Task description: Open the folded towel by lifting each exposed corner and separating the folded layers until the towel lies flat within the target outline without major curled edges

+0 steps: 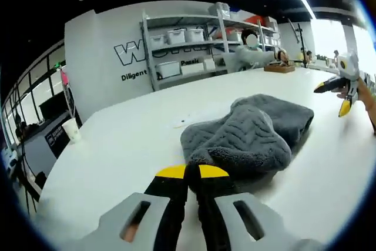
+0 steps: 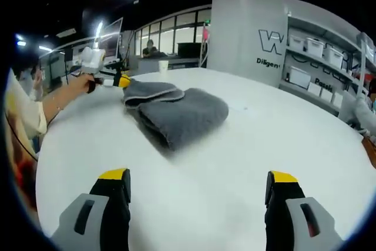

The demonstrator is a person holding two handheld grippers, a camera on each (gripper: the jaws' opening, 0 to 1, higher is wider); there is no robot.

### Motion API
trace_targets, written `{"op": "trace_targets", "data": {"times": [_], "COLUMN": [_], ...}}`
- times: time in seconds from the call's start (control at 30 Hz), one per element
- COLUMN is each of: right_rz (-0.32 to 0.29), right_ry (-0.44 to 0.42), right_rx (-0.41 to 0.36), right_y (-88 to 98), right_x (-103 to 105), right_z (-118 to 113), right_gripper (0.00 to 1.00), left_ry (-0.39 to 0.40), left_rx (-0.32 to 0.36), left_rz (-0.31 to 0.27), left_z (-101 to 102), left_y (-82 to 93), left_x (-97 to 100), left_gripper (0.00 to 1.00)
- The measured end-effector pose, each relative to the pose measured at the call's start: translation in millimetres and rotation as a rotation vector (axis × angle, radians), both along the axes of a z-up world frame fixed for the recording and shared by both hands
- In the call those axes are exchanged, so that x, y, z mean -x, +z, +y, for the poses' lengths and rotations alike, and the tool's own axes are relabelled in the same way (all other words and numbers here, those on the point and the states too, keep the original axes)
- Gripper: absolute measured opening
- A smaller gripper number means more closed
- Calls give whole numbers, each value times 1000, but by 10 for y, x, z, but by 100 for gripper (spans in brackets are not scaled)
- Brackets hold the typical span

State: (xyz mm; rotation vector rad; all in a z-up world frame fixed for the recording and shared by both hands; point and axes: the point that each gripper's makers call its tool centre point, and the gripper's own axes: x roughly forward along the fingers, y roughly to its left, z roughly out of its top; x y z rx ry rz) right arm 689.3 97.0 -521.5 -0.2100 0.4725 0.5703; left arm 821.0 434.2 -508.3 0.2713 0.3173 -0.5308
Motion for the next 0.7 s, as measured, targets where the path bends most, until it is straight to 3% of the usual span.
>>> {"op": "trace_targets", "data": {"times": [0.37, 0.53, 0.7], "right_rz": [6, 6, 8], "right_ry": [-3, -6, -6], "right_rx": [8, 9, 11], "right_y": [-16, -14, -18], "right_x": [8, 12, 17], "right_z": [-4, -12, -10], "right_gripper": [95, 95, 95], "left_ry": [6, 2, -22], "left_rx": [-163, -168, -179], "left_rz": [-24, -25, -27], "left_z": [160, 163, 161], "left_y": [-214, -216, -196], "left_x": [-16, -2, 67], "left_gripper": [5, 6, 26]}}
